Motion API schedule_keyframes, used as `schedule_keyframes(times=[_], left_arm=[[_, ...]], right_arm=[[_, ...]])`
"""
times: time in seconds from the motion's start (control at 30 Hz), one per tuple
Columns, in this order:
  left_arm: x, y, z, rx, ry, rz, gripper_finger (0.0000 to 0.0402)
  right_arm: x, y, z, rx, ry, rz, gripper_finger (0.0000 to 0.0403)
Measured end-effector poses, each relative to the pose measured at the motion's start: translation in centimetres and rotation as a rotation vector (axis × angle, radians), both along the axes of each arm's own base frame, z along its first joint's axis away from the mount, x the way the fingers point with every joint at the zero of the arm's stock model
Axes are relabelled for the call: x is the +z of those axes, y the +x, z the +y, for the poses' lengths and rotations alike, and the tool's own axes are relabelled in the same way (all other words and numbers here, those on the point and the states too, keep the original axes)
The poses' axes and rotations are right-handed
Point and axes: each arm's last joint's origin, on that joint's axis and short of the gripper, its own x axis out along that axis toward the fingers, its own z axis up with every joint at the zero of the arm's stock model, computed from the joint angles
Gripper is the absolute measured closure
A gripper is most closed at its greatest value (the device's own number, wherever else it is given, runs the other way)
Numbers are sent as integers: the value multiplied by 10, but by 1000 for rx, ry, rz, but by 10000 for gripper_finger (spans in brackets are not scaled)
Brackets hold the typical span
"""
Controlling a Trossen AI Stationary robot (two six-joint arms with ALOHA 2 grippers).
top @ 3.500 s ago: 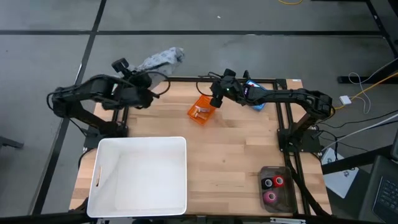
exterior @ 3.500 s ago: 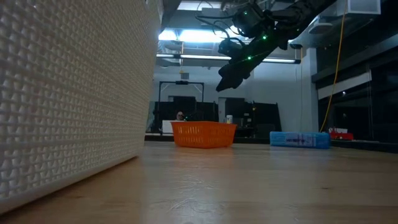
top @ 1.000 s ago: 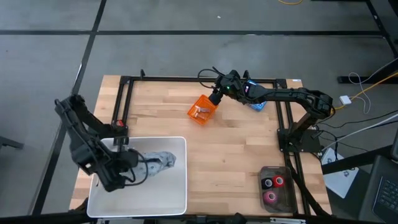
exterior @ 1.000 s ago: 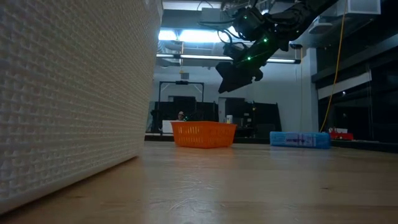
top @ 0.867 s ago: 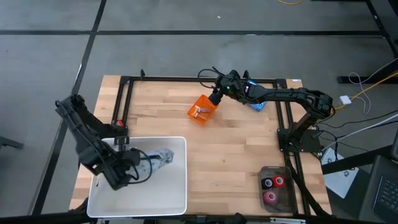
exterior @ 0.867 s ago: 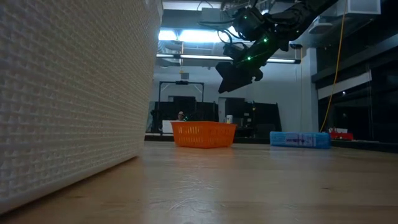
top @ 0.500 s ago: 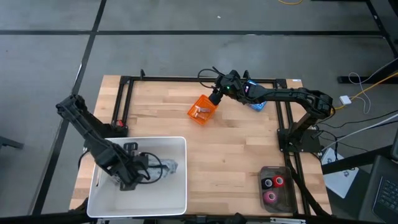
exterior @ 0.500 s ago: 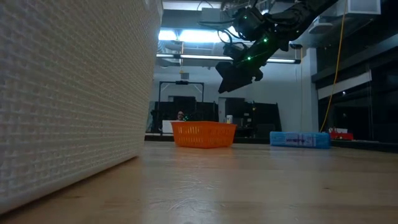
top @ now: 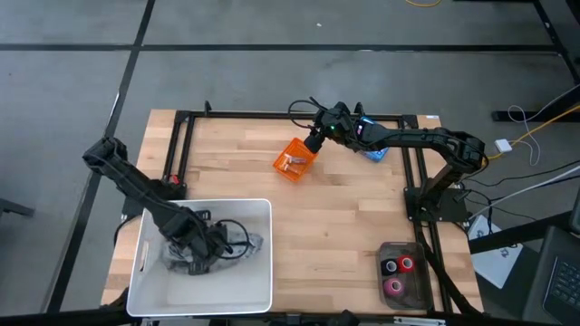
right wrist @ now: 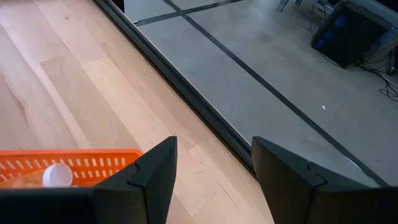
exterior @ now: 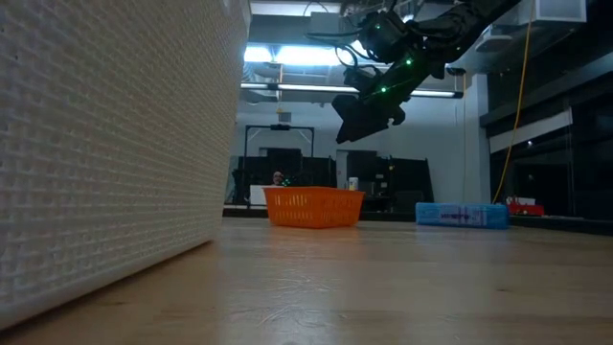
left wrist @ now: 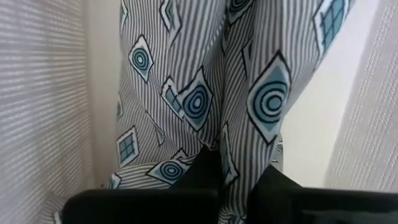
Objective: Pick & place medical supplies in basket/bin
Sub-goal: Put the gray patient gown into the white bin
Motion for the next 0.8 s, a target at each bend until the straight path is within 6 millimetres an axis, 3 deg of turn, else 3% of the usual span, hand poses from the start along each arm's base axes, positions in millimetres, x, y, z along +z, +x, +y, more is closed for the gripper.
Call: schedule_keyframes(times=[0.57, 0.8], left_arm=[[-55, -5, 5, 65, -65, 20, 398], [-64, -8, 7, 69, -77, 35, 398]], right_arm=[[0, 0, 0, -2, 4, -4, 194], [0, 0, 0, -3, 5, -3, 194]])
